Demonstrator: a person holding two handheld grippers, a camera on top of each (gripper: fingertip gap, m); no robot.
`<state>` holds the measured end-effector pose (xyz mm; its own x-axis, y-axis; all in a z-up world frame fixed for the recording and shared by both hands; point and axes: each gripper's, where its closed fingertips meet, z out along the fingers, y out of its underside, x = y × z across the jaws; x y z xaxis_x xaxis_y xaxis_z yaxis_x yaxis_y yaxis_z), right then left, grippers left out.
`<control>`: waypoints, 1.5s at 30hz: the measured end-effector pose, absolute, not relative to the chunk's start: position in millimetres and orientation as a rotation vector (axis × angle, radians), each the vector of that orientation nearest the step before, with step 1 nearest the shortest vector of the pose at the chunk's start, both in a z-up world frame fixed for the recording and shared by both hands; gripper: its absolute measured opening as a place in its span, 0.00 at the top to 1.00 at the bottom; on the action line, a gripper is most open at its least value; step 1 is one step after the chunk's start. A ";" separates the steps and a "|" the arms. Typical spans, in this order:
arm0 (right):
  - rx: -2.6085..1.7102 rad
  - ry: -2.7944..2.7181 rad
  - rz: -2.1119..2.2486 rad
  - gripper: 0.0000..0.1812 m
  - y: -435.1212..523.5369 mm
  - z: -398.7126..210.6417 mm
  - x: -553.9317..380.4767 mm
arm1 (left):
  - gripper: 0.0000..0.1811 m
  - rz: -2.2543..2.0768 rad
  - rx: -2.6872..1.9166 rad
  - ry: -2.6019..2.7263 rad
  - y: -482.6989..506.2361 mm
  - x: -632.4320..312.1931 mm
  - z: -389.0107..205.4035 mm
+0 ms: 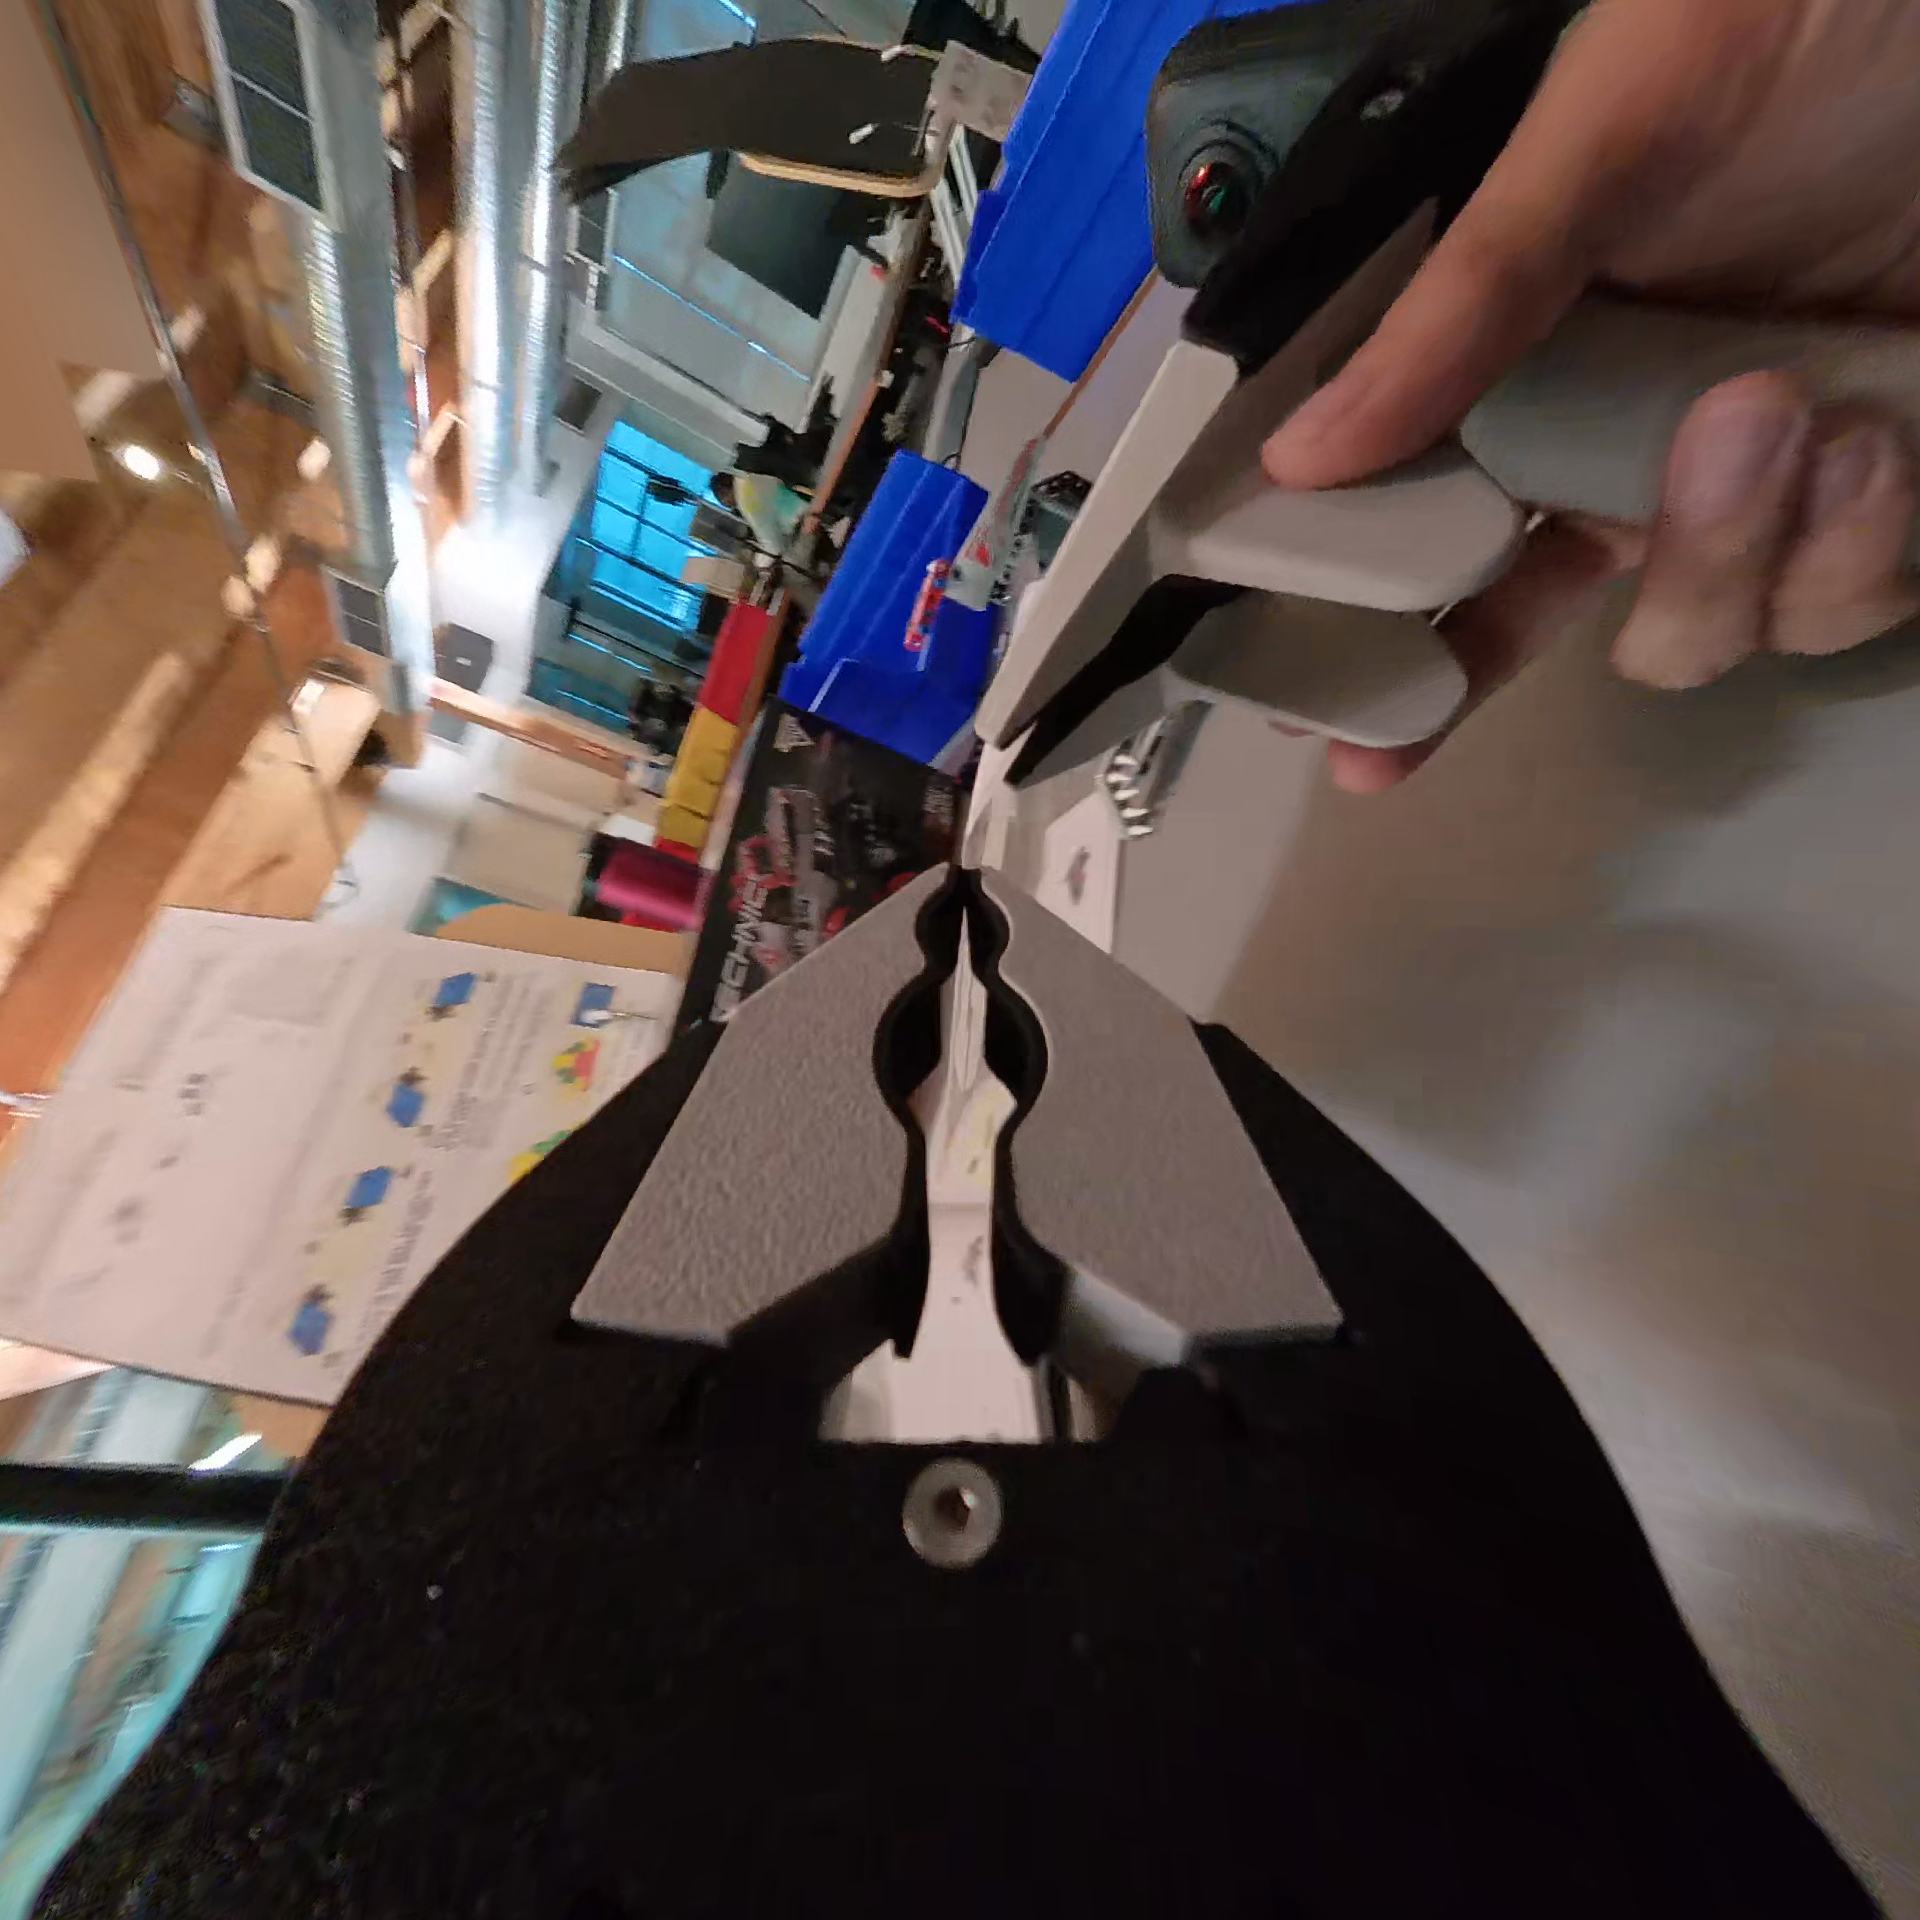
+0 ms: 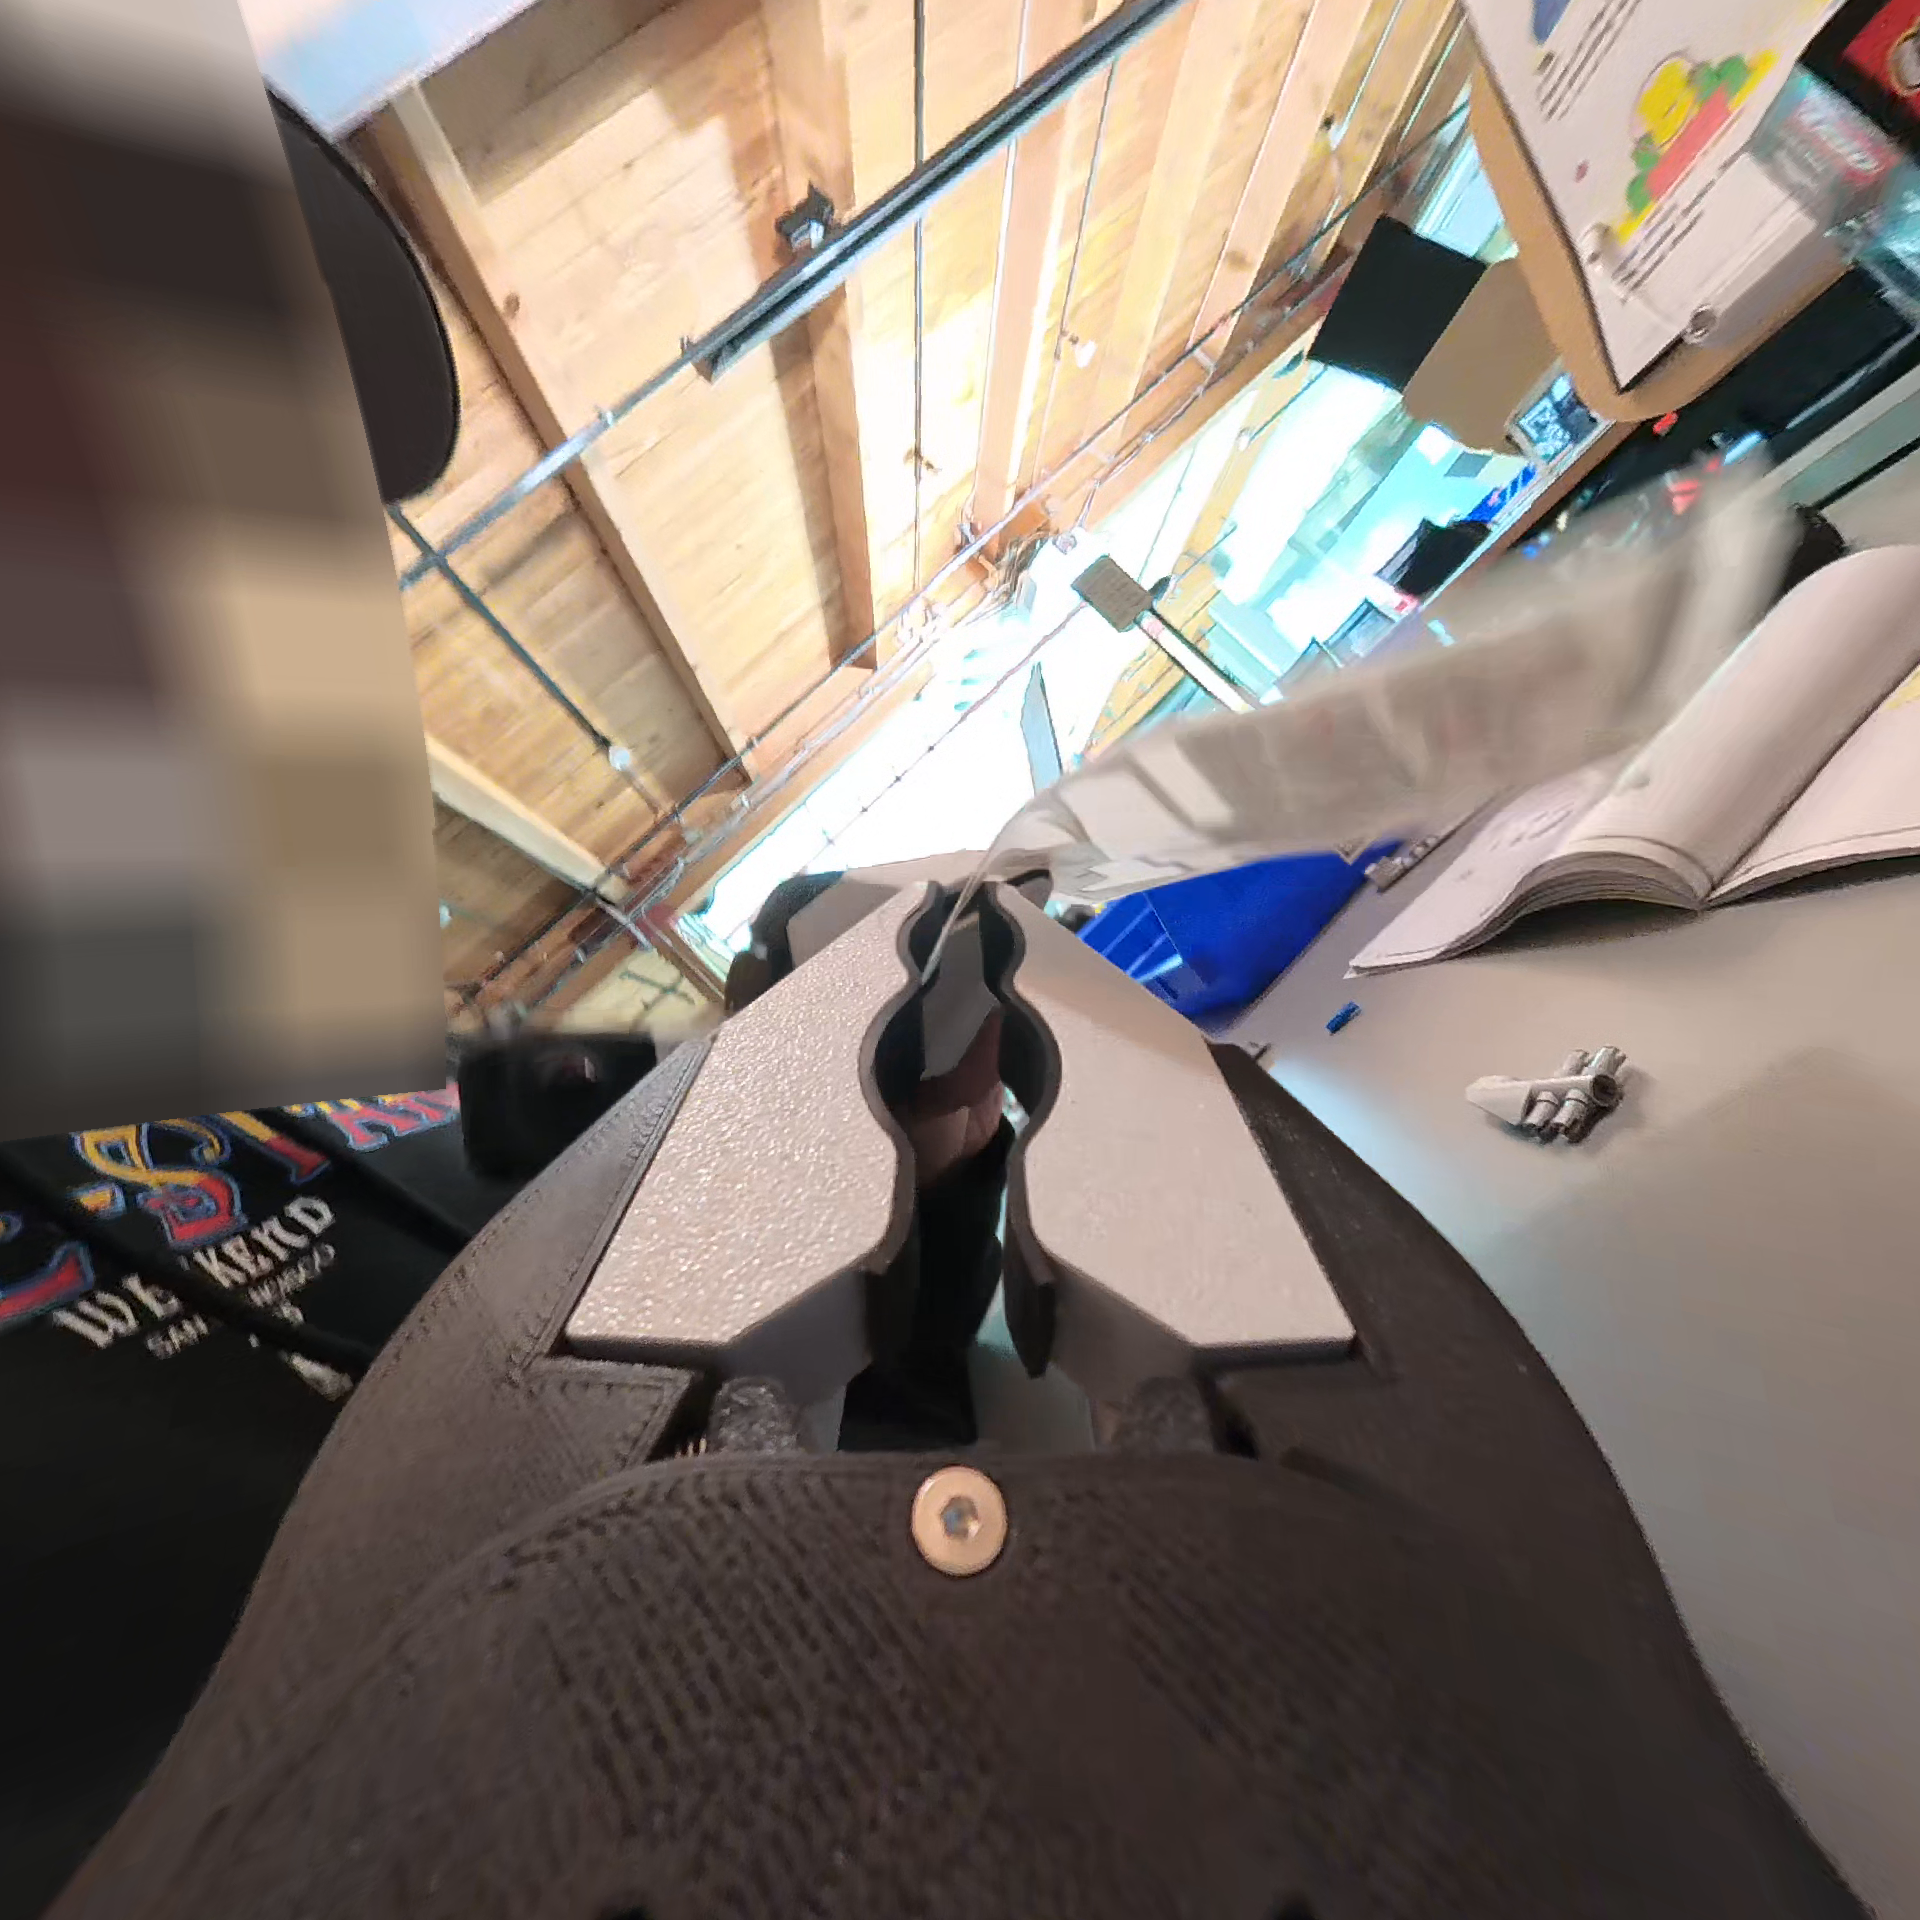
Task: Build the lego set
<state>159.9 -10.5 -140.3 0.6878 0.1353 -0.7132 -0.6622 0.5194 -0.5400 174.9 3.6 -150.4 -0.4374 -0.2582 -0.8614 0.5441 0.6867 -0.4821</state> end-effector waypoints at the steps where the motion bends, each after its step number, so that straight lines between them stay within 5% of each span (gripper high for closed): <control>1: -0.887 0.682 0.534 0.97 -10.8 -139.9 162.0 | 1.00 -0.873 0.250 1.780 4.1 175.6 -149.6; 16: -0.793 0.873 0.610 0.90 -3.0 -154.8 176.3 | 1.00 -0.489 0.420 1.575 3.3 183.2 -157.0; 21: -0.777 0.886 0.594 0.99 -3.7 -153.6 179.0 | 1.00 -0.470 0.443 1.555 0.6 182.1 -157.5; 27: -0.744 0.880 0.606 1.00 -4.1 -151.3 180.2 | 1.00 -0.490 0.440 1.549 0.4 181.8 -155.2; 45: -0.918 0.756 0.538 1.00 2.5 -151.1 170.3 | 0.91 -1.437 -0.056 2.190 1.3 164.0 -153.0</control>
<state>170.3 2.5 -151.1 0.6271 0.0974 -0.7729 -0.6985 0.5095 -0.5025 164.0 1.3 -153.0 -0.8662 -0.3064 -0.3947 0.2403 0.4372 -0.8667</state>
